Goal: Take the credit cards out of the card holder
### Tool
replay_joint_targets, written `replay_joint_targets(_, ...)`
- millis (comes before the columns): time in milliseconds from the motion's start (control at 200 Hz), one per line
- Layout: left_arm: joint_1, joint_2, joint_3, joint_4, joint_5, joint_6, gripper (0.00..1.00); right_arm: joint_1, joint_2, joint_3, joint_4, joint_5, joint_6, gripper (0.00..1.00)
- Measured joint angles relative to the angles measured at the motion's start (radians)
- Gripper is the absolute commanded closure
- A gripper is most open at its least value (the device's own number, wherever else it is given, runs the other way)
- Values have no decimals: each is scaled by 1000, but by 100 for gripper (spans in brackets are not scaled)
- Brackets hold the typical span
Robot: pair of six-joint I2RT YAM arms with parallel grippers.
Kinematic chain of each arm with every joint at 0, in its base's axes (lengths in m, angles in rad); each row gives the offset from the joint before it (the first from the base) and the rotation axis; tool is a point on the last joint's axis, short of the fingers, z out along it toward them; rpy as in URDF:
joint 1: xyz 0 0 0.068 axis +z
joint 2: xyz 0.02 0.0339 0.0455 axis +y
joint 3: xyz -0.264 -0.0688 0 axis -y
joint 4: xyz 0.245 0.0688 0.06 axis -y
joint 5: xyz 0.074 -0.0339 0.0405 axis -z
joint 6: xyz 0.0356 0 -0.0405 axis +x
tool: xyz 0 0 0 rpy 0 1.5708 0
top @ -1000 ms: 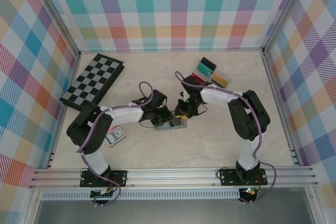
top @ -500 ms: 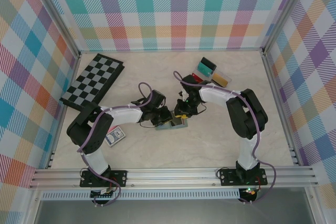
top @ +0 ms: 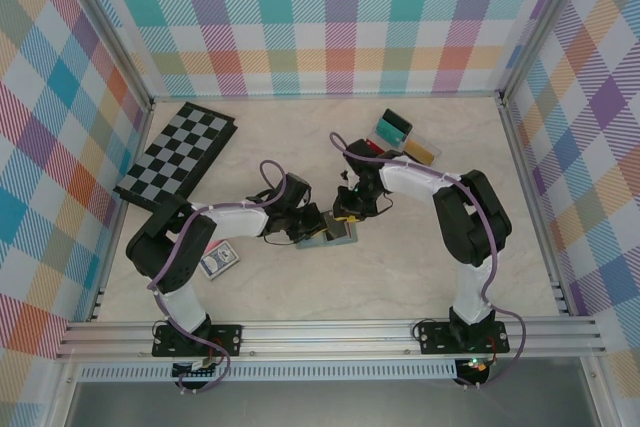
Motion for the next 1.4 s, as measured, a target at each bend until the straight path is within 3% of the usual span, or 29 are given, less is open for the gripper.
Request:
replay_joint_targets(650,40,-30,-59,71,39,-31,82,0,43,22,-18,-3,-36,79)
replay_joint_targets(1405,72,-7,-119,229,124,-82,91,-6,76,49,-32,-19,-37,82)
